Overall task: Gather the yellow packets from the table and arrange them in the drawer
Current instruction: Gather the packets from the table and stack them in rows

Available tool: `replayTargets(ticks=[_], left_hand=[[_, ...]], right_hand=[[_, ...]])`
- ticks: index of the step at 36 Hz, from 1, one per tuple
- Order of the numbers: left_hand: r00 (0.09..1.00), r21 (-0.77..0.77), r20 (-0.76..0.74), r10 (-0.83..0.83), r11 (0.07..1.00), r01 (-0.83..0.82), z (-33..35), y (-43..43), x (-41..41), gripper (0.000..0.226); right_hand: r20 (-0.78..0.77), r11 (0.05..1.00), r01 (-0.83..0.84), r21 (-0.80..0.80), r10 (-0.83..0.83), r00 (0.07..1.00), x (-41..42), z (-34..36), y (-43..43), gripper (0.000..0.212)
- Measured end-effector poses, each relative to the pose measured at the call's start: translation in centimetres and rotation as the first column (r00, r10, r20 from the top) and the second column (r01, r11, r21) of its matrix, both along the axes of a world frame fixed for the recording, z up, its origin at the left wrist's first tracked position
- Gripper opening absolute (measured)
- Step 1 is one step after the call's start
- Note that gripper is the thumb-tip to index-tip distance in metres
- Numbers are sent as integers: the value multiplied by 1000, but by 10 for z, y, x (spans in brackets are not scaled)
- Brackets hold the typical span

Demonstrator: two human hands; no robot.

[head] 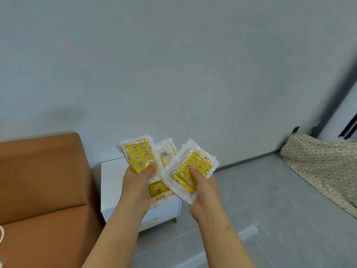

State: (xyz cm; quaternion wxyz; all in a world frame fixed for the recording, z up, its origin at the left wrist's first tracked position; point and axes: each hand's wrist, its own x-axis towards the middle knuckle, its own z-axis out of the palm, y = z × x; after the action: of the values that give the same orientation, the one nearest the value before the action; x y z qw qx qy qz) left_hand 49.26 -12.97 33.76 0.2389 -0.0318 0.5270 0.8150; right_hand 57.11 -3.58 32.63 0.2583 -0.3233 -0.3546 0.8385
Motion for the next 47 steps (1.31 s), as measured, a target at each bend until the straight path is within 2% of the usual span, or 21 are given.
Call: replayTargets(ticks=[9, 16, 20, 24, 32, 37, 42, 47], left_hand=[[995, -22, 99, -21, 999, 24, -21, 9, 199, 16], [991, -80, 136, -7, 997, 18, -34, -23, 314, 25], [990, -95, 132, -55, 993, 68, -39, -52, 368, 19], [988, -61, 126, -88, 994, 96, -51, -97, 425, 23], [965, -137, 232, -123, 978, 157, -70, -200, 545, 16], [941, -126, 252, -227, 956, 264, -69, -219, 615, 16], [930, -136, 209, -304, 932, 335, -63, -213, 680, 18], [896, -108, 181, -404, 898, 427, -60, -198, 761, 28]], right_hand=[[119, 1000, 9, 20, -11, 993, 202, -18, 5, 23], [174, 1000, 20, -20, -17, 985, 320, -27, -29, 23], [167, 998, 57, -21, -52, 985, 378, -31, -62, 22], [159, 997, 77, -27, -71, 985, 433, -43, -106, 17], [290, 989, 110, -102, -76, 954, 556, -67, -212, 22], [283, 976, 204, -79, -175, 943, 628, -61, -238, 15], [239, 955, 290, -68, -266, 934, 703, -56, -244, 14], [241, 924, 378, -58, -354, 904, 789, -57, -237, 26]])
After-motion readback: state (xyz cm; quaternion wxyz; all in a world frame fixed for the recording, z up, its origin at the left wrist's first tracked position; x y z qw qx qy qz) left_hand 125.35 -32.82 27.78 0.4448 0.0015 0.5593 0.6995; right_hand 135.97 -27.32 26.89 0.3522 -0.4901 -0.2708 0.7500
